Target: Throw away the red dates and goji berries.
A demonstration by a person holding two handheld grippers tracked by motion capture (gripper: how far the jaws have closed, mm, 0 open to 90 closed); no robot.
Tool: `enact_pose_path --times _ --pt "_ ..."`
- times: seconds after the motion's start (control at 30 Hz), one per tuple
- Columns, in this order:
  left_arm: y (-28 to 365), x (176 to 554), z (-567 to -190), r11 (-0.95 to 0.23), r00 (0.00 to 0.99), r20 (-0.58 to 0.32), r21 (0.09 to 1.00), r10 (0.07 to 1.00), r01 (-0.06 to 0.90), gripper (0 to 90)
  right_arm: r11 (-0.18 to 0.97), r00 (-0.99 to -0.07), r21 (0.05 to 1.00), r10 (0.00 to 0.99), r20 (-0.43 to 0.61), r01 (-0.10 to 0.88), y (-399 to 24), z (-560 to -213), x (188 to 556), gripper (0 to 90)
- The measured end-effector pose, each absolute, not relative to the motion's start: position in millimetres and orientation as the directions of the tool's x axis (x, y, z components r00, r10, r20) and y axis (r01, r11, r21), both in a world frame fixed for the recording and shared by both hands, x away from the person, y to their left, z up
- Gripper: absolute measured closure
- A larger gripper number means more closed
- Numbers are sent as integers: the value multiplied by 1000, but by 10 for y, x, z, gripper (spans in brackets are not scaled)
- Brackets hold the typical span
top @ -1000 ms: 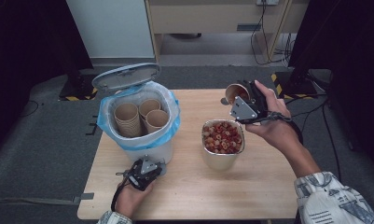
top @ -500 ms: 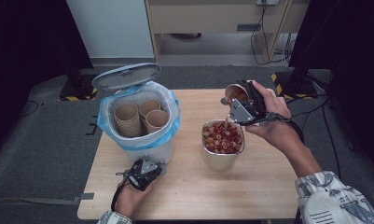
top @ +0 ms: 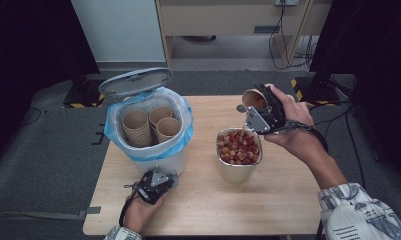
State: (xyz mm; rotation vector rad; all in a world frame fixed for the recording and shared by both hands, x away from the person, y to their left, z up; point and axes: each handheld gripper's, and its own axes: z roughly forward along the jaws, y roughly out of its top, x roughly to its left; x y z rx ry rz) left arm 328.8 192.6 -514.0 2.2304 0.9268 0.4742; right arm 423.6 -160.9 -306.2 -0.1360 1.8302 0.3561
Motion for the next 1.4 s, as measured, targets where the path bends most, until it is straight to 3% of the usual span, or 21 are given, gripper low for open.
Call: enact_pose_path --times 0.67,0.83,1.17,1.4 --pt "1926 3288 -5139 -525 682 73 699 728 486 899 942 -290 197 115 -950 -273 -1631 -3016 4236 305" --pt "1926 3288 -5139 -525 682 73 699 728 485 899 947 -270 149 71 -960 -284 -1590 -2989 4215 305" --pt "1926 3288 -5139 -526 682 73 698 727 486 900 955 -179 -108 -162 -970 -277 -1483 -3038 4174 310" --pt "1926 3288 -5138 -526 682 73 698 727 486 900 950 -172 -140 -192 -966 -278 -1459 -3079 4172 312"
